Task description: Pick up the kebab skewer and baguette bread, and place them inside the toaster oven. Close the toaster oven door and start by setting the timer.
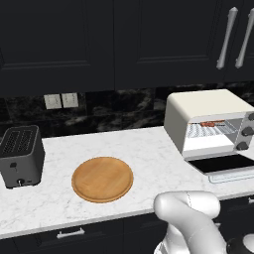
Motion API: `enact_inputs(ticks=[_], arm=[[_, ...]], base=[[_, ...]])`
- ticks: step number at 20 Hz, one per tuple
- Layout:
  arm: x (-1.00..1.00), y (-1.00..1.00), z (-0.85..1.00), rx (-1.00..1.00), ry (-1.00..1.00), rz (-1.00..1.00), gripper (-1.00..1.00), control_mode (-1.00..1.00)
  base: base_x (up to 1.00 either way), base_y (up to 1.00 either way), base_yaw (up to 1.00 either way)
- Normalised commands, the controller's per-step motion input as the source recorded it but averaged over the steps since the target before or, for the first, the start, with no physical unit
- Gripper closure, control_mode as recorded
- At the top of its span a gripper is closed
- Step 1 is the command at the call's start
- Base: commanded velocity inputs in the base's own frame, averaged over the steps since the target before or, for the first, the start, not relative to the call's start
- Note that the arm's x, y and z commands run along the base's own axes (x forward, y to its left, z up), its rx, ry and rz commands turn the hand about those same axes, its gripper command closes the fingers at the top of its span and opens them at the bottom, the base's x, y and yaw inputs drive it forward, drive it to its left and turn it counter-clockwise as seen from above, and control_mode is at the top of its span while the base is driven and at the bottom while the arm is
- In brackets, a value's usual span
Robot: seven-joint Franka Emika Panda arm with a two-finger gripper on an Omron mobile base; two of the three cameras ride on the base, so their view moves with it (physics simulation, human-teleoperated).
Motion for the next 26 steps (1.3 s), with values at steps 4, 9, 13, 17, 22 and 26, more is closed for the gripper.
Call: enact_inputs(ticks=[4, 9, 13, 17, 22, 26], arm=[[0.33, 0.61, -0.09, 0.0, -0.21, 0.0, -1.0, -1.0], [0.42, 0.57, 0.01, 0.0, -0.23, 0.0, -1.0, -1.0], [0.29, 0.24, 0.27, 0.05, -0.18, 0.0, -1.0, -1.0], [0.31, 0.11, 0.61, 0.07, -0.09, 0.0, -1.0, -1.0], [0.09, 0.02, 0.37, 0.01, -0.01, -0.05, -1.0, -1.0], [0.16, 0.01, 0.37, 0.01, -0.02, -0.07, -1.0, -1.0]], base=[[0.0, 0.0, 0.0], [0.0, 0.0, 0.0], [0.0, 0.0, 0.0], [0.0, 0.0, 0.0], [0.0, 0.0, 0.0], [0.0, 0.0, 0.0]])
